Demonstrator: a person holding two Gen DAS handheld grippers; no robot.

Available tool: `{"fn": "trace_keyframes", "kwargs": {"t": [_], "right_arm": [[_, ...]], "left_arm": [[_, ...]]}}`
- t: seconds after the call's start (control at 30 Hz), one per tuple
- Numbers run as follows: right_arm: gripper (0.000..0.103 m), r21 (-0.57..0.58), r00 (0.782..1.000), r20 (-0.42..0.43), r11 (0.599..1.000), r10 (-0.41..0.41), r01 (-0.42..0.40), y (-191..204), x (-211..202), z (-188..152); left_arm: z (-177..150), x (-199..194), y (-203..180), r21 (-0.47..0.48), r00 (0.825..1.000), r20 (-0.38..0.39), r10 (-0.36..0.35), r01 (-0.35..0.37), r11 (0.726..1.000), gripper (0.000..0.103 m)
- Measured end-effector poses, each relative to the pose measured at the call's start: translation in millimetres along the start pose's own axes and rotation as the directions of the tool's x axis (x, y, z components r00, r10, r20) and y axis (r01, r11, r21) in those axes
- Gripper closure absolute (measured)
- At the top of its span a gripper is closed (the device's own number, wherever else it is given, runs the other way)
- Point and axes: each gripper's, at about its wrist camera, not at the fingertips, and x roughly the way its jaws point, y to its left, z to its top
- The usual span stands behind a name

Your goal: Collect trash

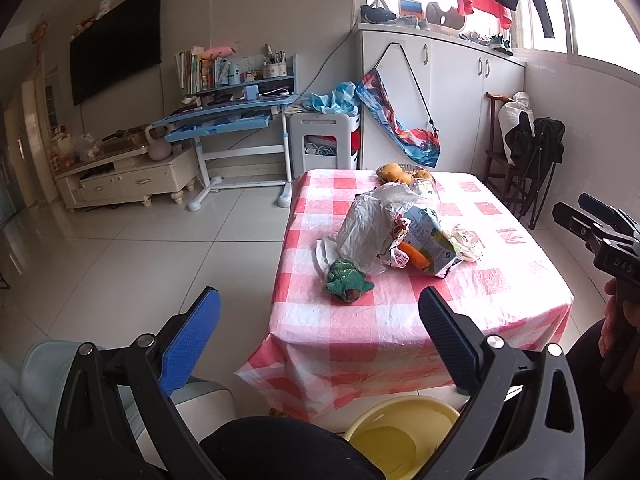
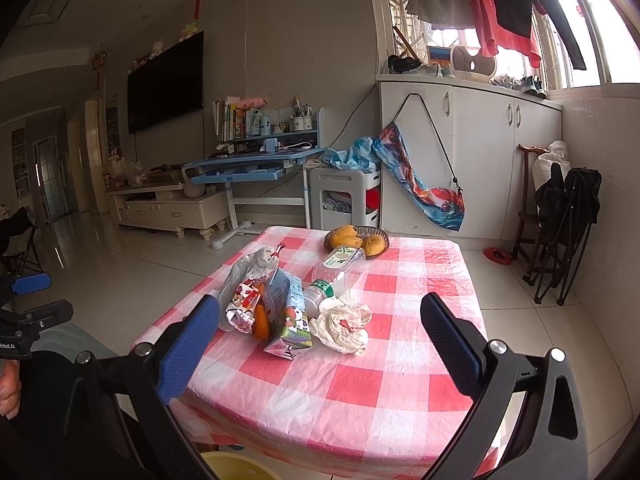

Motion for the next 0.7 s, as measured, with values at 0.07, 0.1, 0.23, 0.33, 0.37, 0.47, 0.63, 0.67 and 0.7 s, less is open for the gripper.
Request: {"fn": "trace_keyframes", "kwargs": {"t": [0.07, 0.1, 0.23, 0.33, 0.37, 0.47, 0.63, 0.67, 0.7], "right_arm": [[0.007, -0.003, 1.0, -0.003, 1.0, 0.0, 0.0, 0.7, -0.9, -0.3], [0.007, -0.003, 1.0, -0.005, 1.0, -0.001, 0.001, 1.0, -0.7, 0.7], [0.007, -0.003, 1.0, -0.006, 1.0, -0.001, 0.001, 1.3, -1.0, 0.4], [0.007, -0.004, 1.0, -0.006, 1.0, -0.001, 0.001, 1.3, -0.4, 0.9], [0.007, -0.005, 1.0, -0.007, 1.0, -0.001, 0.001, 1.4, -1.0, 0.4], [0.007, -0.006, 1.0, -0.012, 1.0, 0.0, 0.0, 1.0, -1.6, 0.6], [0.007, -0.007, 1.0, -0.012, 1.0, -0.001, 0.001, 1.3, -1.2, 0.7], [0.007, -0.008, 1.0, -0.013, 1.0, -0.001, 0.001, 1.4, -1.5, 0.4], [0.007, -0.008, 1.0, -0.012, 1.0, -0.001, 0.001, 1.4, -1.3, 0.6]], "left_arm": [[-0.3, 0.0, -0.1, 0.001, 1.0, 0.0, 0.0, 0.0, 1.0, 0.007], [-0.6, 0.6, -0.6, 0.001, 1.0, -0.001, -0.001, 0.001, 1.0, 0.008], [-0.4, 0.4, -0.7, 0.001, 1.0, -0.001, 0.0, 0.0, 1.0, 0.008], [-0.3, 0.3, -0.9, 0.001, 1.0, -0.001, 0.0, 0.0, 1.0, 0.007], [-0.2, 0.3, -0.9, 0.001, 1.0, -0.001, 0.0, 0.0, 1.0, 0.008], [-0.2, 0.1, -0.8, 0.001, 1.0, -0.001, -0.001, 0.001, 1.0, 0.008], [0.1, 0.1, -1.1, -0.001, 1.0, -0.002, -0.002, 0.002, 1.0, 0.007], [-0.2, 0.8, -1.0, -0.004, 1.0, -0.004, -0.004, 0.004, 1.0, 0.007], [-0.4, 0.8, -0.7, -0.008, 1.0, -0.006, -0.005, 0.005, 1.0, 0.008]]}}
